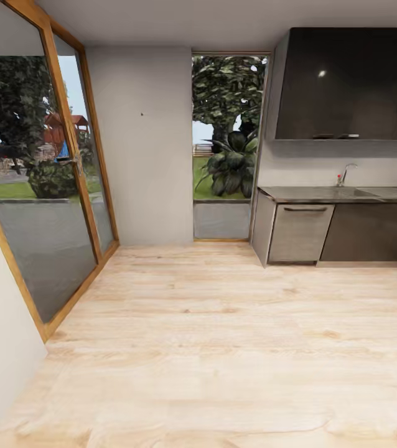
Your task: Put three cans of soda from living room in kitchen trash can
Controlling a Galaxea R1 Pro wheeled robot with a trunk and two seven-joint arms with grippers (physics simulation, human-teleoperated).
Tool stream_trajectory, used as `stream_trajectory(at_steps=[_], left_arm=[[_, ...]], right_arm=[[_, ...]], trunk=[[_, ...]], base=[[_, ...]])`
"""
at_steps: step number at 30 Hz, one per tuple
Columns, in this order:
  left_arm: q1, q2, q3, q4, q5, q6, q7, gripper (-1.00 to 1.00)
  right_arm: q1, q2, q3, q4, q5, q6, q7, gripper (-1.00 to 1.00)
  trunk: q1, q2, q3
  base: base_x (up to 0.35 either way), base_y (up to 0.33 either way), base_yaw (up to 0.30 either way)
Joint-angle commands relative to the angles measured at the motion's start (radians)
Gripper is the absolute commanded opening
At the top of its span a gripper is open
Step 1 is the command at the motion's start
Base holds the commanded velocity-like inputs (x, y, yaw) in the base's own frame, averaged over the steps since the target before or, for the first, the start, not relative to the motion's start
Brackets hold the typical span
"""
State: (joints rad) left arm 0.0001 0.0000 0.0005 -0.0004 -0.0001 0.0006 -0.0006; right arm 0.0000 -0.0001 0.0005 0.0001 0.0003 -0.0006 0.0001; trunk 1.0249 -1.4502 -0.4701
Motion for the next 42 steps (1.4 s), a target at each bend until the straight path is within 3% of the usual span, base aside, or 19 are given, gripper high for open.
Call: stream_trajectory(at_steps=[1, 27, 41, 42], left_arm=[[-0.006, -0.006, 0.005, -0.005, -0.001, 0.005, -0.005, 1.00], [-0.014, -0.008, 0.007, -0.005, -0.001, 0.008, -0.010, 1.00], [-0.011, -0.007, 0.007, -0.084, 0.013, -0.017, -0.006, 1.00], [-0.011, -0.007, 0.007, -0.579, 0.013, -0.017, -0.006, 1.00]], right_arm=[[-0.003, -0.006, 0.005, 0.000, 0.003, -0.005, 0.001, 1.00], [-0.002, -0.011, 0.015, 0.002, 0.004, -0.003, 0.002, 1.00], [-0.002, -0.035, 0.022, -0.077, 0.006, -0.081, -0.003, 1.00], [-0.002, -0.035, 0.022, -0.413, 0.006, -0.205, -0.003, 1.00]], trunk=[[0.000, 0.000, 0.000], [0.000, 0.000, 0.000], [0.000, 0.000, 0.000], [0.000, 0.000, 0.000]], base=[[0.000, 0.000, 0.000], [0.000, 0.000, 0.000], [0.000, 0.000, 0.000], [0.000, 0.000, 0.000]])
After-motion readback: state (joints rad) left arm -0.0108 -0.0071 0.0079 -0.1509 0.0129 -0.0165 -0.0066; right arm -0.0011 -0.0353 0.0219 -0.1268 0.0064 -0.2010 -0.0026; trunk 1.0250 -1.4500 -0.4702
